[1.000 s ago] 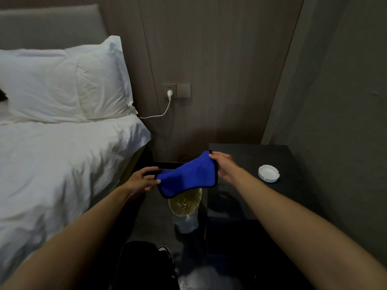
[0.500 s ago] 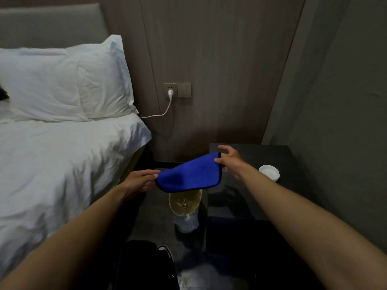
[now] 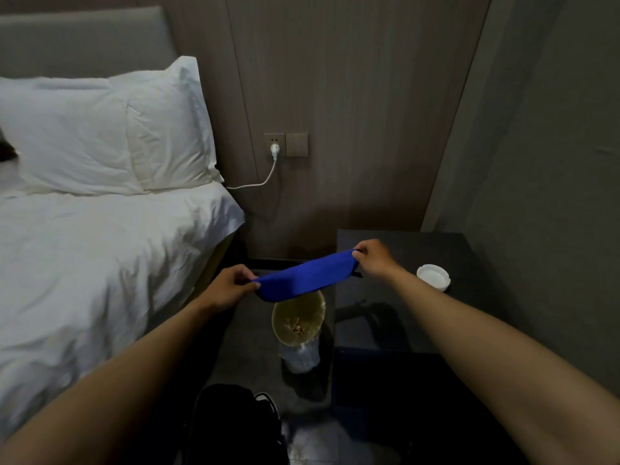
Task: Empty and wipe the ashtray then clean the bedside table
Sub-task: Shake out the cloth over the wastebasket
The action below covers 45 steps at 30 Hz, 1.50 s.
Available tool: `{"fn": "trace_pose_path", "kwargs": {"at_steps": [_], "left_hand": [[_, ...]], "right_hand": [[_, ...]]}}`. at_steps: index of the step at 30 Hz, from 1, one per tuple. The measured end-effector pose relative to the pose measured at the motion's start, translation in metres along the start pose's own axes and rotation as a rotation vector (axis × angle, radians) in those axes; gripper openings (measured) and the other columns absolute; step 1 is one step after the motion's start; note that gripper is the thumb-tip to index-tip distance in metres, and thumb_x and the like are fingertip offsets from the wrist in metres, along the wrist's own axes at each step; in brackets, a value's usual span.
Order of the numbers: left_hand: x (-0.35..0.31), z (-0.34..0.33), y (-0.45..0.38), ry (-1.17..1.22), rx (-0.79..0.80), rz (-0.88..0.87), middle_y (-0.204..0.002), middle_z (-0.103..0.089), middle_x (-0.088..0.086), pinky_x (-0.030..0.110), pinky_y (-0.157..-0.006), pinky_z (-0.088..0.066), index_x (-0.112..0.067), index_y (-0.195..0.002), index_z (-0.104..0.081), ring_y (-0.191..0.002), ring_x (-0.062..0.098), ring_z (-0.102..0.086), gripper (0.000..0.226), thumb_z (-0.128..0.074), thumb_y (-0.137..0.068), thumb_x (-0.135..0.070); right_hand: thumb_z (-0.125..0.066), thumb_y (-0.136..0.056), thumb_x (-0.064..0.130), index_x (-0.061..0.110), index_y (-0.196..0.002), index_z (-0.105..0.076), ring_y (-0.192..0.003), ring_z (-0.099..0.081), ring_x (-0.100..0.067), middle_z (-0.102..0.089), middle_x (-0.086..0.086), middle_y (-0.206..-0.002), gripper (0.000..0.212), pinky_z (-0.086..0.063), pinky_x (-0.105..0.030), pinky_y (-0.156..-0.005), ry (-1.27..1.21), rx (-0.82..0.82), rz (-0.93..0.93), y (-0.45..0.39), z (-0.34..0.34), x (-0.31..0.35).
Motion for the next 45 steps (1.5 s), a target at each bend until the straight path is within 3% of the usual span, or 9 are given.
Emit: {"fn": "trace_pose_path", "kwargs": {"at_steps": [7, 12, 18, 21, 25, 30, 40, 42, 45], "left_hand": [[-0.041, -0.003, -0.007, 0.098, -0.177, -0.058, -0.091, -0.069, 0.005, 0.028, -0.073, -0.050, -0.018, -0.096, -0.063, -0.082, 0.014, -0.067, 0.008, -0.065, -0.093, -0.011], [-0.083, -0.014, -0.011, 0.046, -0.101, -0.260, -0.102, -0.072, -0.007, 0.025, -0.084, -0.052, -0.023, -0.109, -0.067, -0.096, 0.006, -0.068, 0.014, -0.060, -0.098, -0.017], [-0.115, -0.027, -0.013, -0.225, 0.093, -0.480, -0.102, -0.072, -0.012, 0.017, -0.090, -0.049, -0.022, -0.109, -0.073, -0.099, 0.000, -0.066, 0.017, -0.062, -0.097, -0.015], [-0.119, -0.026, -0.014, -0.306, 0.147, -0.484, -0.106, -0.071, -0.017, 0.007, -0.086, -0.046, -0.022, -0.117, -0.072, -0.099, -0.010, -0.064, 0.022, -0.063, -0.098, -0.017], [-0.118, -0.016, -0.013, -0.321, 0.116, -0.482, -0.111, -0.071, -0.015, 0.008, -0.086, -0.046, -0.021, -0.122, -0.070, -0.100, -0.012, -0.063, 0.026, -0.064, -0.097, -0.018], [-0.104, -0.002, -0.016, -0.275, 0.032, -0.380, -0.113, -0.073, -0.007, 0.029, -0.095, -0.053, -0.023, -0.121, -0.070, -0.105, 0.003, -0.067, 0.025, -0.065, -0.096, -0.021], [-0.041, -0.014, -0.015, 0.047, -0.156, 0.109, -0.114, -0.064, 0.002, 0.037, -0.093, -0.053, -0.021, -0.132, -0.052, -0.102, 0.015, -0.062, 0.051, -0.072, -0.090, -0.041], [-0.025, -0.022, -0.014, 0.089, -0.099, 0.302, -0.100, -0.067, 0.008, 0.037, -0.078, -0.055, -0.014, -0.122, -0.058, -0.084, 0.015, -0.062, 0.050, -0.058, -0.094, -0.055], [-0.017, -0.043, 0.009, 0.318, 0.263, 0.626, -0.068, -0.050, 0.007, 0.027, -0.056, -0.035, -0.011, -0.074, -0.059, -0.057, 0.016, -0.048, 0.070, -0.029, -0.097, -0.071]], "right_hand": [[-0.050, -0.100, 0.017, 0.010, -0.100, -0.064, -0.087, -0.061, -0.023, -0.065, -0.013, -0.098, 0.016, -0.052, -0.039, -0.088, 0.134, 0.121, -0.119, 0.002, -0.014, -0.015], [-0.055, -0.097, 0.009, 0.007, -0.113, -0.065, -0.106, -0.063, -0.027, -0.067, -0.014, -0.113, 0.019, -0.051, -0.040, -0.094, 0.200, 0.273, -0.140, 0.012, -0.031, -0.014], [-0.081, -0.079, 0.007, 0.025, -0.157, -0.024, -0.142, -0.039, -0.022, -0.043, -0.004, -0.153, 0.098, -0.038, -0.039, -0.111, -0.106, 0.625, 0.046, 0.026, -0.050, 0.018], [-0.082, -0.080, 0.017, 0.025, -0.148, -0.041, -0.134, -0.047, -0.010, -0.051, 0.005, -0.148, 0.080, -0.036, -0.034, -0.112, -0.209, 0.722, 0.140, 0.038, -0.060, 0.042], [-0.080, -0.081, 0.031, 0.021, -0.126, -0.061, -0.109, -0.069, -0.014, -0.071, 0.001, -0.118, 0.050, -0.051, -0.042, -0.103, -0.217, 0.698, 0.191, 0.042, -0.075, 0.053], [-0.071, -0.088, 0.039, 0.014, -0.114, -0.067, -0.109, -0.065, -0.019, -0.069, -0.004, -0.115, 0.036, -0.047, -0.043, -0.103, -0.164, 0.700, 0.134, 0.047, -0.077, 0.053], [-0.068, -0.092, 0.029, 0.009, -0.122, -0.063, -0.106, -0.069, -0.021, -0.071, -0.010, -0.116, 0.036, -0.055, -0.035, -0.092, -0.470, 0.634, -0.040, 0.050, -0.071, 0.049], [-0.067, -0.093, 0.030, 0.012, -0.124, -0.060, -0.108, -0.069, -0.021, -0.070, -0.009, -0.118, 0.037, -0.056, -0.036, -0.091, -0.521, 0.595, -0.091, 0.047, -0.069, 0.047], [-0.066, -0.094, 0.028, 0.011, -0.132, -0.054, -0.110, -0.069, -0.023, -0.067, -0.010, -0.124, 0.043, -0.058, -0.036, -0.087, -0.637, 0.576, -0.164, 0.045, -0.067, 0.045]]}}
Point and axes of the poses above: each hand's wrist, its own y-axis away from the middle knuckle, its own z-axis out of the back of the hand, x = y × z, the point moved 3 cm from there along -y, towards the middle knuckle
